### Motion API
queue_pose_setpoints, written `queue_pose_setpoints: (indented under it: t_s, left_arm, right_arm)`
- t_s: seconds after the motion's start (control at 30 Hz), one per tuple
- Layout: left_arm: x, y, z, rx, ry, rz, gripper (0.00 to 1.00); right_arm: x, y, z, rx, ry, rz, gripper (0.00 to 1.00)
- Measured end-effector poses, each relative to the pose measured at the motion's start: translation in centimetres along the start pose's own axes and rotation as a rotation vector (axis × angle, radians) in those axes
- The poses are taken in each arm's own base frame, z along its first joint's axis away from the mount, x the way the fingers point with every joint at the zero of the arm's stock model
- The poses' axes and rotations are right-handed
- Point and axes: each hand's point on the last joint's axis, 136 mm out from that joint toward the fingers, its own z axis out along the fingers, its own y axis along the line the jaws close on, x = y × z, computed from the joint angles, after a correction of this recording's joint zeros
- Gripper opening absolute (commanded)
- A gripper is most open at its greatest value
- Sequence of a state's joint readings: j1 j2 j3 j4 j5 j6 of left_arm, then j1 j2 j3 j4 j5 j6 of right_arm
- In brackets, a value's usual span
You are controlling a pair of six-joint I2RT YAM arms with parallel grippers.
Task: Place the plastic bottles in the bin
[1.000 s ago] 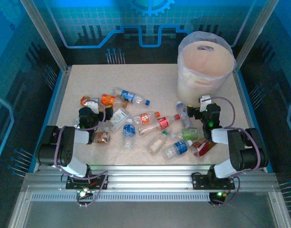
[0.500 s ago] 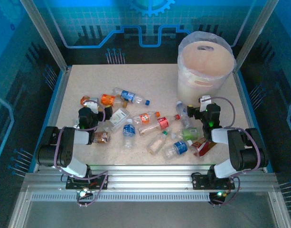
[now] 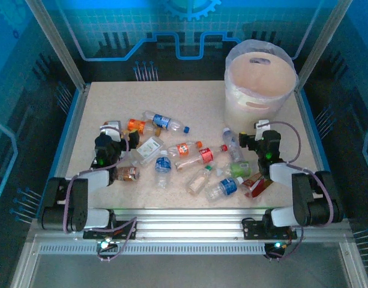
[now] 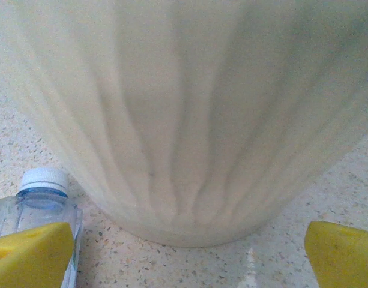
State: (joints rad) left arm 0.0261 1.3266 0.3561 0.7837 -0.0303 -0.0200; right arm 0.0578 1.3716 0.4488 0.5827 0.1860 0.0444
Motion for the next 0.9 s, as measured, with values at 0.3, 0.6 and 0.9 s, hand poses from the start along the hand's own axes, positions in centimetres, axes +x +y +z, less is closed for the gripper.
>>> queue_pose_setpoints:
  t_s: [0.3, 0.6, 0.9]
  left_arm:
    - [-6.5, -0.8, -2.7, 0.017, -0.163, -0.009, 0.99]
    - [-8.5, -1.2, -4.7, 0.035, -0.196, -0.138, 0.99]
    - [-8.7, -1.6, -4.9, 0.056, -0.146, -0.224, 0.99]
  right_arm:
    - [-4.2, -3.1, -4.9, 0.156, 0.038, 0.160, 1.00]
    - [-1.2, -6.2, -14.2, 0.392, 0.313, 0.462, 1.00]
    - [6.0, -4.9, -22.5, 0.457, 0.662, 0.625, 1.00]
